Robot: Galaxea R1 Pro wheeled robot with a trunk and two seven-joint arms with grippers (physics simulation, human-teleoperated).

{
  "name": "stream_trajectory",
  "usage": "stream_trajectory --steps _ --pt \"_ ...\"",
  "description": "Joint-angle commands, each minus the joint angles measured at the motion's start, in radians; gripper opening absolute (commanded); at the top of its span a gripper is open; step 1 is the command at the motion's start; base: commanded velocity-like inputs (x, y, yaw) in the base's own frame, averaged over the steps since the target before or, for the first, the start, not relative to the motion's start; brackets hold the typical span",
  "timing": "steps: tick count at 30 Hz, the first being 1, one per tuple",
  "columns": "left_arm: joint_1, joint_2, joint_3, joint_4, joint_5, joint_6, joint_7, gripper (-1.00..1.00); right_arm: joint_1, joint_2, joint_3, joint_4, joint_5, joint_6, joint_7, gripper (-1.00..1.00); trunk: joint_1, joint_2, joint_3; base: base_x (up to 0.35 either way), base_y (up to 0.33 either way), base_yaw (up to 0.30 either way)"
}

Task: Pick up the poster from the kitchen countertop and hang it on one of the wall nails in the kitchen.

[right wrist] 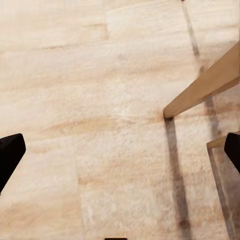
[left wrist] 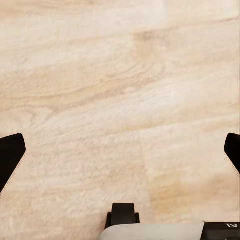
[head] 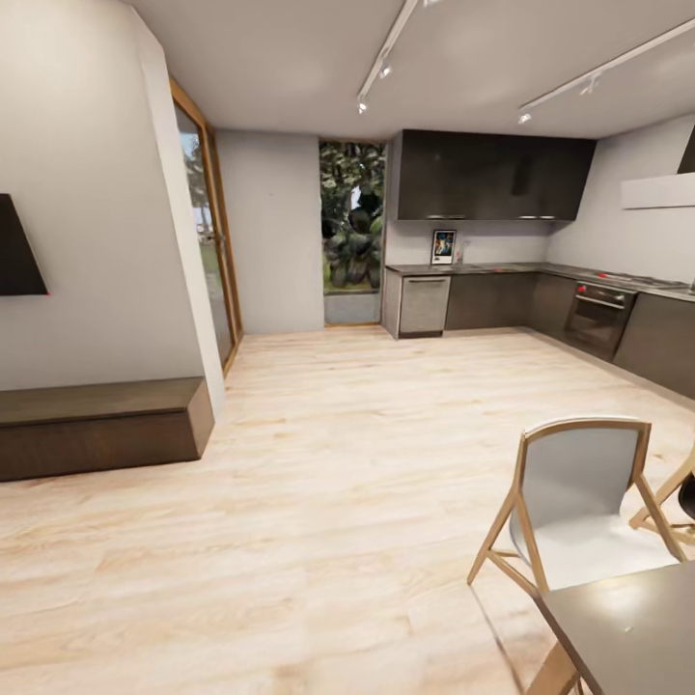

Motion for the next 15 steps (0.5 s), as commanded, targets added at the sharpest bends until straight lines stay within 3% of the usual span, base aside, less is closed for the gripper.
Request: stream_trajectory --steps 1,15 --pt "0.000 0.000 0.001 -0.001 0.000 -0.002 0.000 1.00 -0.001 0.000 0.000 0.001 0.001 -0.003 0.000 1.00 0.001 0.000 -0.001 0.337 0.000 0.001" --pt "0.000 0.000 0.001 -0.001 0.000 -0.002 0.000 1.00 -0.001 0.000 0.000 0.001 0.001 -0.003 -0.002 1.00 0.001 0.000 -0.001 0.337 0.000 0.000"
